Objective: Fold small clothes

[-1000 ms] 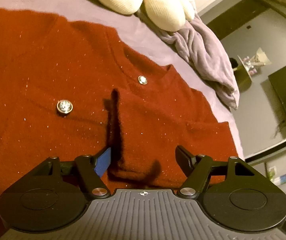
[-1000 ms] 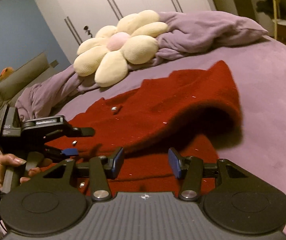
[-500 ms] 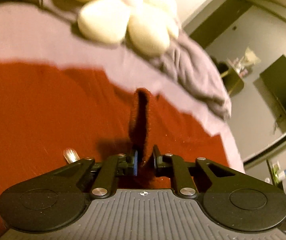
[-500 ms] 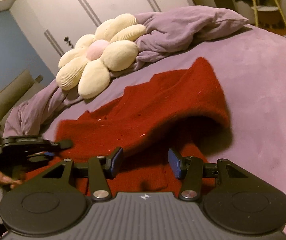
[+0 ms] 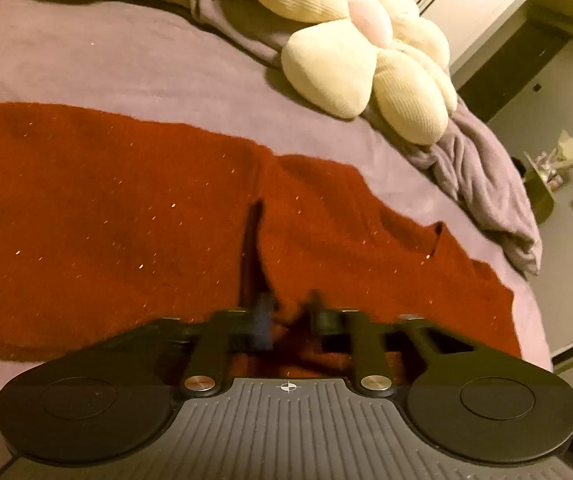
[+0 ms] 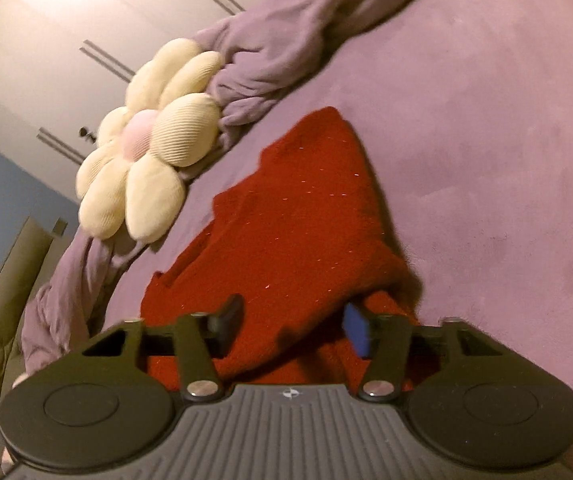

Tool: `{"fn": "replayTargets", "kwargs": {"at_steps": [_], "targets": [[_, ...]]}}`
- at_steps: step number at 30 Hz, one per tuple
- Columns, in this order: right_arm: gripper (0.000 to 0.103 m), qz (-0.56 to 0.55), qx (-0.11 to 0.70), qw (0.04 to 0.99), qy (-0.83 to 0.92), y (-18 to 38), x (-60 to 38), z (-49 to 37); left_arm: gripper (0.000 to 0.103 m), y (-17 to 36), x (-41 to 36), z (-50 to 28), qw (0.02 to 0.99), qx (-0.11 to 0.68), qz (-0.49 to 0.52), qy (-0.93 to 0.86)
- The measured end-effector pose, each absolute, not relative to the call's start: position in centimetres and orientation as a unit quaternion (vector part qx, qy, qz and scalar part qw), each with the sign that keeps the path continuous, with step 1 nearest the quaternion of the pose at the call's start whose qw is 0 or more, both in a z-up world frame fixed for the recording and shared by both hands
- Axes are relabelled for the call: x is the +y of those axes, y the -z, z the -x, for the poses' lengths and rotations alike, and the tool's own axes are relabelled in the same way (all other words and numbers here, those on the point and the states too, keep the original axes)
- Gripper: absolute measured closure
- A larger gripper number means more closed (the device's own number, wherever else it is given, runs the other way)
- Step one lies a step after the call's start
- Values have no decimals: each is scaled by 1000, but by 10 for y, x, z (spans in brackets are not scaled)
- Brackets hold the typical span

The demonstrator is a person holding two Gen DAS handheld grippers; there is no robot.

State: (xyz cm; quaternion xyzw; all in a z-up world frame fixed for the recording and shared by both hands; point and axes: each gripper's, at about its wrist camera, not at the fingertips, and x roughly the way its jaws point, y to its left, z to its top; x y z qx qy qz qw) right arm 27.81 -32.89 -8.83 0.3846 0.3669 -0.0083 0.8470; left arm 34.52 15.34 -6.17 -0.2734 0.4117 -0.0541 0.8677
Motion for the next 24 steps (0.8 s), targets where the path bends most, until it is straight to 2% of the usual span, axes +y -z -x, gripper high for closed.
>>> {"fn": "replayTargets", "kwargs": {"at_steps": [1,2,9,12,15,22,24], "targets": [[84,-378,371,848,15,91,-327,-281,88,59,157,-346,869,406,277,52],[90,-364,374,853,16,93,-325,-284,89,54,158,-347,874,397,274,53],[92,-260,379,888,-19,87,-294,-295,90,23,169,-337,907,328,257,55],[91,-225,394,891,-25,89,-288,-295,90,36,170,-334,906,353,231,40],[84,-193,402,894,-37,73,-285,-286,92,51,170,-329,906,372,203,18],[83,-60,353,931,-63,35,-260,-268,92,41,171,-316,912,346,218,28],[83,-26,347,936,-48,40,-246,-282,87,38,162,-319,912,345,216,43]]}}
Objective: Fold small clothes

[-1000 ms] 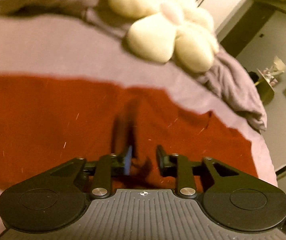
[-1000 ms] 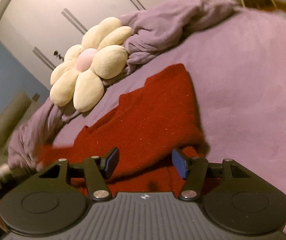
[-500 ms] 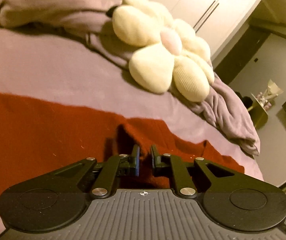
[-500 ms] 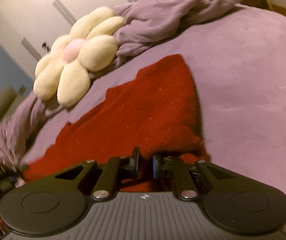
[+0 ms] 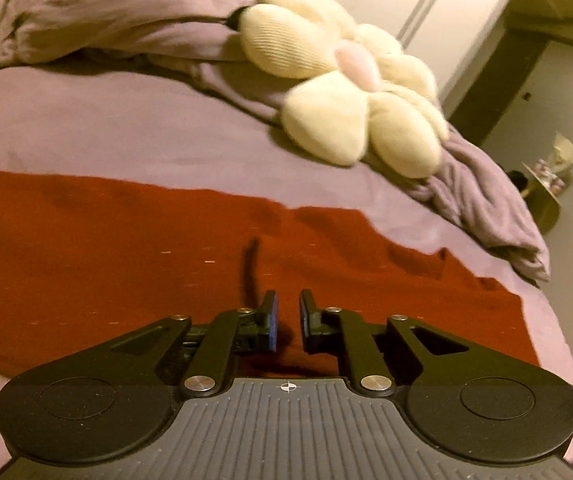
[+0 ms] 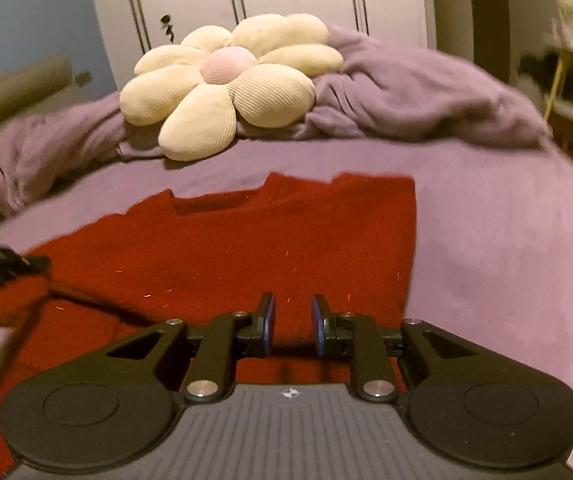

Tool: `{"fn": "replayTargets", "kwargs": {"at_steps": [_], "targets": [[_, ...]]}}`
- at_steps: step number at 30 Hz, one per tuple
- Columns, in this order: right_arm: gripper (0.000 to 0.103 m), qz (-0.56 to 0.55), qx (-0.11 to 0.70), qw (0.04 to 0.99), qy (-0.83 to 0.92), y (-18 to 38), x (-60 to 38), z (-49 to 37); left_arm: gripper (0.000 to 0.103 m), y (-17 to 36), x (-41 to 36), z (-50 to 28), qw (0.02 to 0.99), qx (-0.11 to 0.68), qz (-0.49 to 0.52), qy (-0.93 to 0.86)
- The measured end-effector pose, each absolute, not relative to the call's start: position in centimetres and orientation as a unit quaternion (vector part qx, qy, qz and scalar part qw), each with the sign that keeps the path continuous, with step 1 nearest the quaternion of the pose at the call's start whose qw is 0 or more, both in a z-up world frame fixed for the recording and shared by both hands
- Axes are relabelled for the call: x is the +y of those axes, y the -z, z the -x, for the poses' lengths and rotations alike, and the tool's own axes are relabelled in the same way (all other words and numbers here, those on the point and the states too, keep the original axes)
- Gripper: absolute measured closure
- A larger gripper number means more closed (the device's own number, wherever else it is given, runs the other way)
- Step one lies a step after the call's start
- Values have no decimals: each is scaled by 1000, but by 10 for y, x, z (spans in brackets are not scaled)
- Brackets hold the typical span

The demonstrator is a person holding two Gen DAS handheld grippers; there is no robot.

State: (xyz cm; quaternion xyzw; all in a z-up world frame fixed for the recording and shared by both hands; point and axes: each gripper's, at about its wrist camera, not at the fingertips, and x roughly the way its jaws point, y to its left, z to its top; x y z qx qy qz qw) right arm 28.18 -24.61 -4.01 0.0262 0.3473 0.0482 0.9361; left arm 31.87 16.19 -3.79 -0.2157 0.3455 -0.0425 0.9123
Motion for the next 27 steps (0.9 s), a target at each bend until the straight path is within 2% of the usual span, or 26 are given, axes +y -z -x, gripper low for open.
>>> {"fn": "replayTargets", "kwargs": {"at_steps": [2,10,16,18,20,23,27], "targets": [[83,-10,348,936,-49,49,-231,-299,84,39,149,-325,910,350,214,53],[86,150,360,919,-50,107,-164,-344,87,69,110,-356,905,391,166,37],[85,167,365,915,-36,111,-158,-354,87,72,104,-370,910,392,136,13],[84,150,369,916,-40,101,-160,-344,82,65,107,-362,905,396,154,21],[84,111,352,928,-58,87,-163,-326,67,58,113,-345,901,395,175,44],[82,86,349,929,-87,83,-157,-306,64,56,115,-323,902,389,174,68],[82,109,357,924,-80,102,-142,-308,63,62,113,-324,905,387,155,80]]}}
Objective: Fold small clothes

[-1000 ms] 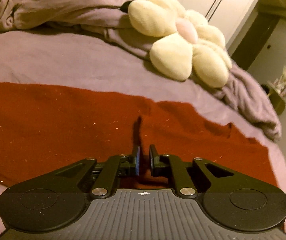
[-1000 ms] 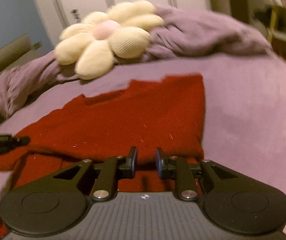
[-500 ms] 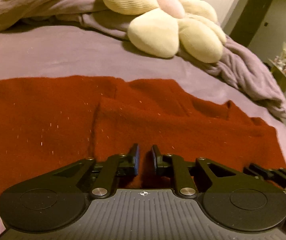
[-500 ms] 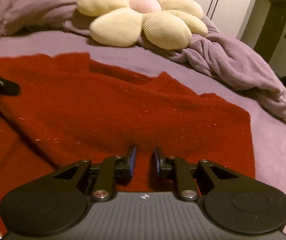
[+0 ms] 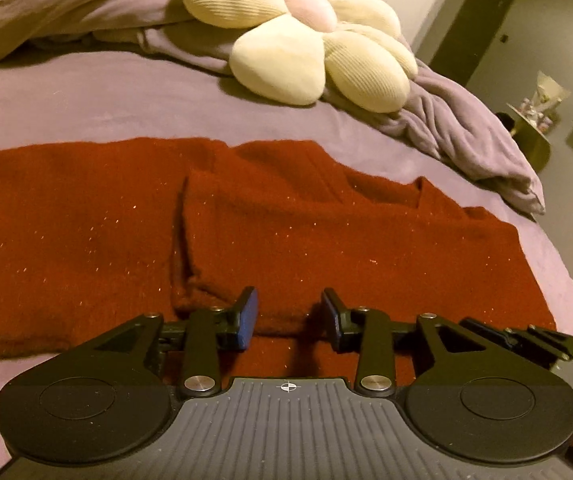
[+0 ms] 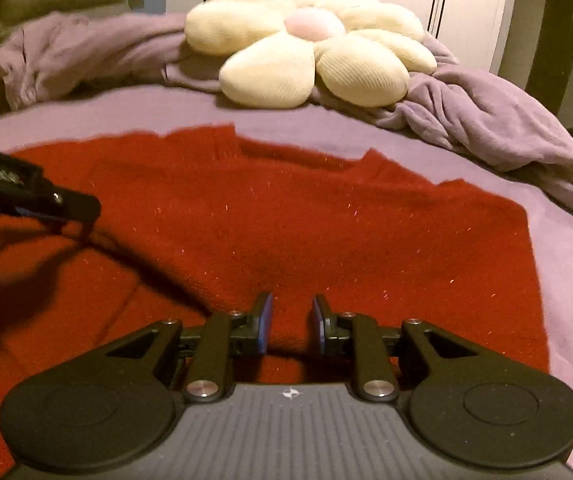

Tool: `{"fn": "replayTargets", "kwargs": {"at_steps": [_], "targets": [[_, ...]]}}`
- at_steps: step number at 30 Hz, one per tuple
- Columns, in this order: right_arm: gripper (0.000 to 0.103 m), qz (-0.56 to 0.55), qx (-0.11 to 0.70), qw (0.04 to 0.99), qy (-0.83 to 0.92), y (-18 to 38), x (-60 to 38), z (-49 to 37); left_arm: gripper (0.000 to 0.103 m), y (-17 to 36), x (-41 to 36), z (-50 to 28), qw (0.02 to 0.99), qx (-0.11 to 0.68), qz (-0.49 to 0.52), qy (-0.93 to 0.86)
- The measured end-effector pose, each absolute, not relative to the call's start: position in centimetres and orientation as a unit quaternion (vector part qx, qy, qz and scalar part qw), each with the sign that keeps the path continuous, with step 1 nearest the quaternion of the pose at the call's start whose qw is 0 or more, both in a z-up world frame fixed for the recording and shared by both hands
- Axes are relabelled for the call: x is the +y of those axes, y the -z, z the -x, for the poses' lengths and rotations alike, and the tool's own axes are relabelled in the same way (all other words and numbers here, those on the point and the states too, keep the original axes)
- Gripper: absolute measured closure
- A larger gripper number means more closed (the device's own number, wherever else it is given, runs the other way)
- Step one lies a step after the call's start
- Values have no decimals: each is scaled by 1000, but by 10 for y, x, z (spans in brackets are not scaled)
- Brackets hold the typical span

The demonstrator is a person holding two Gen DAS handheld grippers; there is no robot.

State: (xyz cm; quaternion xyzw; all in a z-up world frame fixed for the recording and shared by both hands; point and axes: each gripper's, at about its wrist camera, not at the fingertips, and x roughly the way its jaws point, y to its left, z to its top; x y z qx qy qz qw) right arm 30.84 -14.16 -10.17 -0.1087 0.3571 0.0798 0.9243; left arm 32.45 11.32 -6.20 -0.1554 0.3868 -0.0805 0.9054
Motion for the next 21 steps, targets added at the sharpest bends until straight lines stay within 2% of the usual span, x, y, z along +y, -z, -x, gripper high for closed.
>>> {"fn": "replayTargets", "kwargs": {"at_steps": [3,7,8,10,14,17,21], "targets": [[82,109,367,921,-69,102,-139,-316,61,62,127,-327,899,384,190,87],[79,54,359,929,-72,85,-152,-300,7,56,171,-300,878,351,312,91],[72,24,357,931,-74,81,-159,-291,4,55,185,-289,878,344,324,69],[64,-30,361,929,-74,78,-173,-274,4,57,220,-267,877,338,340,42],[64,-121,367,920,-68,82,-195,-239,4,67,304,-221,869,313,377,-69],[64,-138,360,921,-62,80,-202,-225,6,72,362,-190,857,276,407,-156],[63,-146,366,917,-52,77,-203,-221,20,89,424,-163,819,221,477,-231]]}}
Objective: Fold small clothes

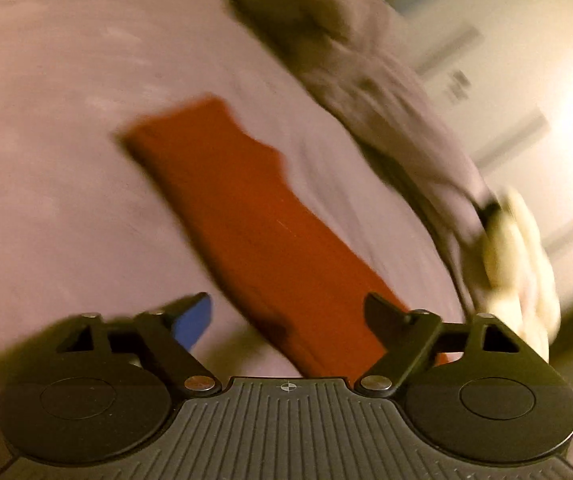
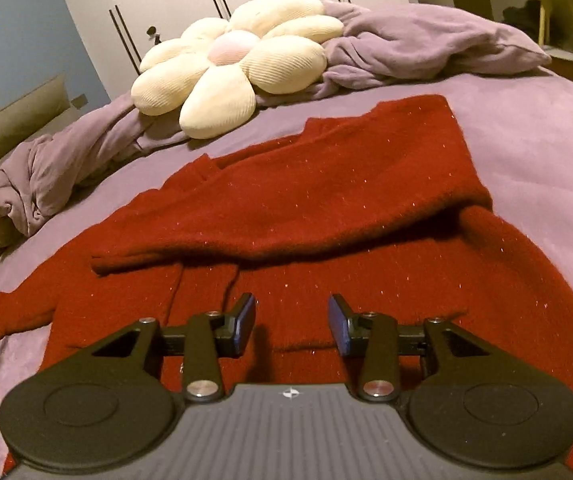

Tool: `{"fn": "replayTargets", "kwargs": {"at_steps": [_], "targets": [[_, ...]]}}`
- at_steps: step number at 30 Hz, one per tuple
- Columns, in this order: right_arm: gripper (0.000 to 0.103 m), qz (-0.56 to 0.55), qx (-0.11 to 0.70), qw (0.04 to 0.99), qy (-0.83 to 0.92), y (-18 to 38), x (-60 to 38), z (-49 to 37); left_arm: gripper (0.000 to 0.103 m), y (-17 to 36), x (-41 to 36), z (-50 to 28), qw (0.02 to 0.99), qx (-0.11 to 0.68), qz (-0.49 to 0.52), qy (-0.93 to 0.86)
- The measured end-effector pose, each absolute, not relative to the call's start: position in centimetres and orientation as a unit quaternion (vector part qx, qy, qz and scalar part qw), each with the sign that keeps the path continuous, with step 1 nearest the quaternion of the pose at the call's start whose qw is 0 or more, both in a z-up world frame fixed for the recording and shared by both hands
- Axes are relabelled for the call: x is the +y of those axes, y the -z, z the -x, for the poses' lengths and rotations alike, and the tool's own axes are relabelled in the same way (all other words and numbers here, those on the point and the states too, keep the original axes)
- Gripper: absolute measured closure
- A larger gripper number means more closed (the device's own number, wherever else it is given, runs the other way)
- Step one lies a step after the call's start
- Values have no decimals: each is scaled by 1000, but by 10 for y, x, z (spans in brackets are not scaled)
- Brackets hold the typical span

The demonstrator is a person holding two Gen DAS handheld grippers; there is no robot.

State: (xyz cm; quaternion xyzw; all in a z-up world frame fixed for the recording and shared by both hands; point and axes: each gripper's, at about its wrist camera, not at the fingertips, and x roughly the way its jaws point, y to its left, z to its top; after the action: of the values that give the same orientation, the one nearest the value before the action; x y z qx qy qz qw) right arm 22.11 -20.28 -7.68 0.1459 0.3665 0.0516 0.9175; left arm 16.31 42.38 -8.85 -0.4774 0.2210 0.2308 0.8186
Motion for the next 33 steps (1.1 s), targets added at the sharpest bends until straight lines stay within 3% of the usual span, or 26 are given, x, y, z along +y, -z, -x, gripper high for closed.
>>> {"fn": "replayTargets", "kwargs": {"at_steps": [3,5,7,11,16,21,24,25,26,27,33], "targets": [[63,-150,372,915,-45,74,-201,-223,49,106,453,-157,791,186,532,-237],[63,-150,372,915,-44,72,-198,-221,82,115,469,-159,773,174,561,-240],[63,-146,373,915,-43,70,-194,-220,90,122,480,-165,764,168,575,-239],[63,-135,367,920,-36,67,-192,-216,92,119,481,-166,775,158,565,-235],[63,-136,355,924,-31,60,-197,-210,93,53,437,-192,873,158,433,-162],[63,-147,344,927,-27,50,-206,-203,92,-26,317,-238,940,145,308,15],[63,-150,334,930,-32,41,-209,-196,90,-45,225,-264,947,160,253,117],[63,-149,332,931,-34,38,-211,-194,84,-44,193,-273,947,172,233,141],[63,-148,332,931,-35,36,-211,-192,64,-39,168,-280,945,187,222,153],[63,-149,334,930,-37,35,-213,-191,55,-31,145,-286,940,211,214,164],[60,-145,350,922,-76,29,-215,-203,49,41,111,-273,903,322,250,138]]}}
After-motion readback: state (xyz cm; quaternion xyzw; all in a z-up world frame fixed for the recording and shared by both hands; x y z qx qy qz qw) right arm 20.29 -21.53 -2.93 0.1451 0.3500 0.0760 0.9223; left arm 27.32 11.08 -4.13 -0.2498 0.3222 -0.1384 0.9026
